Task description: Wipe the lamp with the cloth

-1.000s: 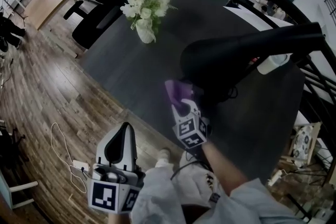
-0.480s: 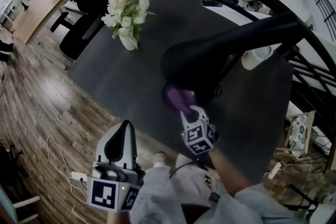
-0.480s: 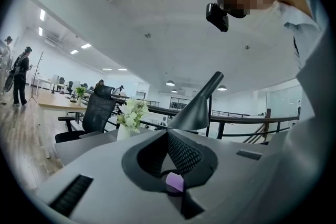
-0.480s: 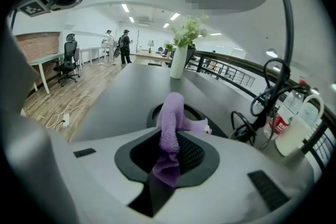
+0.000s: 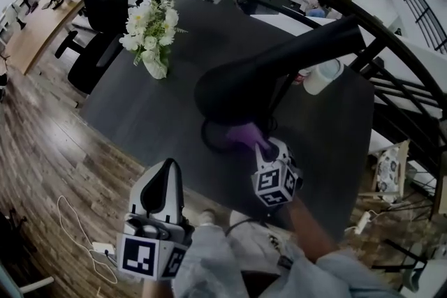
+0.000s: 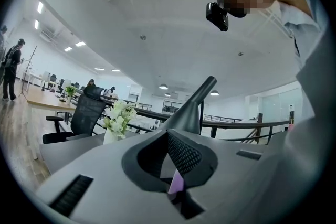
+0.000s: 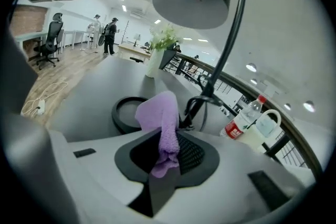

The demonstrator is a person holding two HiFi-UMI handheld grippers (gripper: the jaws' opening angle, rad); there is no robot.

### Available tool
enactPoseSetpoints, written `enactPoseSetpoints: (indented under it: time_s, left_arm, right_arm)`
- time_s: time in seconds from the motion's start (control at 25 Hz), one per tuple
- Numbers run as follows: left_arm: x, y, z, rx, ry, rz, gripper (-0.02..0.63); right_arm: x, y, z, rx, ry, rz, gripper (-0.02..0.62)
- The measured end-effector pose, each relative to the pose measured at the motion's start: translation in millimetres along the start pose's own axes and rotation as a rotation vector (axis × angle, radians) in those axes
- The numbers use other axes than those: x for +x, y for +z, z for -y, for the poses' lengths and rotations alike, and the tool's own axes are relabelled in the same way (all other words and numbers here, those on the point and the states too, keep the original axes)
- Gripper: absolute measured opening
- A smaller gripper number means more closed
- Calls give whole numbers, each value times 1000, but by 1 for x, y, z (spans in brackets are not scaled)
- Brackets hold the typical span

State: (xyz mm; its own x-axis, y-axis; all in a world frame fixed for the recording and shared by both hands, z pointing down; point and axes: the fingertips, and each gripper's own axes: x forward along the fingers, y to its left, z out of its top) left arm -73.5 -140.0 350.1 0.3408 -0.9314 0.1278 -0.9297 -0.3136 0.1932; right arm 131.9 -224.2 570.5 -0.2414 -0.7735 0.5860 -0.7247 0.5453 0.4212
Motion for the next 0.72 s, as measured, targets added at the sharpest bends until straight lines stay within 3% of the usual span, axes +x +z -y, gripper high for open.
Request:
enactPoseSetpoints:
  time_s: [0.4,0.72]
  left_arm:
    - [11,13,16,11,-66,33,7]
    - [18,27,27,21,-108,61,8]
  right_arm:
    - [-38,30,43,-72,-127,68,66]
    - [-72,57,78,-52,-234,162,64]
